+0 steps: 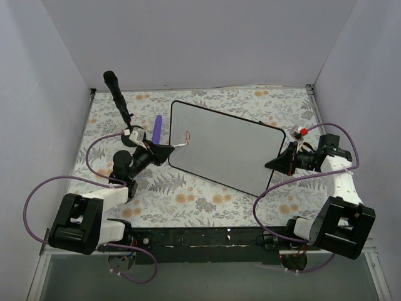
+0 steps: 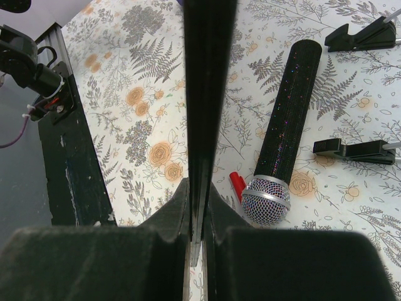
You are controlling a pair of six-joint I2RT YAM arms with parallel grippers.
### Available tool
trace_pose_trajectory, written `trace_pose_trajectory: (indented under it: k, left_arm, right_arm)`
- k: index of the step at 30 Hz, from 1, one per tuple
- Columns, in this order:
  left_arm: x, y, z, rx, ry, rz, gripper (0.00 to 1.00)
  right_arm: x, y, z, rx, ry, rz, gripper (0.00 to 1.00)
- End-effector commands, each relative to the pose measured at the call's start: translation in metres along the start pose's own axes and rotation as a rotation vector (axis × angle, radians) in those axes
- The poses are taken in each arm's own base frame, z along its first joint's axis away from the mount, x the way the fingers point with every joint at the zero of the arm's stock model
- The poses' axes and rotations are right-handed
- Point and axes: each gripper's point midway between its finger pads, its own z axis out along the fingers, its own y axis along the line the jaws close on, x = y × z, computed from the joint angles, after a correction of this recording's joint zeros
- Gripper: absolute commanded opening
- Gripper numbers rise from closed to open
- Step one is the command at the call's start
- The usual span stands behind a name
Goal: Write a sentence on the whiteboard
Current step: Write with the whiteboard marker without the cap on the whiteboard.
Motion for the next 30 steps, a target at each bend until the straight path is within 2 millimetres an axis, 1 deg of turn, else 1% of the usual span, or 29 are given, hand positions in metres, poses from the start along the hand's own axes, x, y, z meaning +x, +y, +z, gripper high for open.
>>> trace_pose_trajectory:
  k: [1, 7, 11, 13, 21, 24, 30]
  left_arm:
    - [0.01, 0.004, 0.0, -0.015, 0.044, -0.019, 0.0]
    - [0.014, 0.004, -0.001, -0.02, 0.061, -0.03, 0.0]
    - [0.01, 0.003, -0.001, -0.027, 0.055, -0.024, 0.0]
    - [0.005, 0.001, -0.002, -0.025, 0.041, -0.012, 0.0]
    - [0.004, -0.001, -0.002, -0.022, 0.044, -0.011, 0.0]
    - [-0.001, -0.008, -0.003, 0.001, 0.036, -0.01, 0.0]
    - [-0.017, -0.03, -0.008, 0.067, 0.0, 0.001, 0.0]
  right_arm:
    - [-0.006, -0.005, 0.0, 0.011, 0.018, -0.115, 0.01]
    - [-0.006, -0.004, 0.0, 0.01, 0.016, -0.118, 0.01]
    - [-0.006, -0.004, 0.0, 0.011, 0.016, -0.119, 0.01]
    - [-0.007, -0.004, 0.0, 0.01, 0.015, -0.121, 0.01]
    - [-0.006, -0.004, 0.0, 0.01, 0.015, -0.119, 0.01]
    - [-0.007, -0.004, 0.0, 0.011, 0.016, -0.124, 0.01]
    - [-0.006, -0.004, 0.0, 0.011, 0.016, -0.122, 0.01]
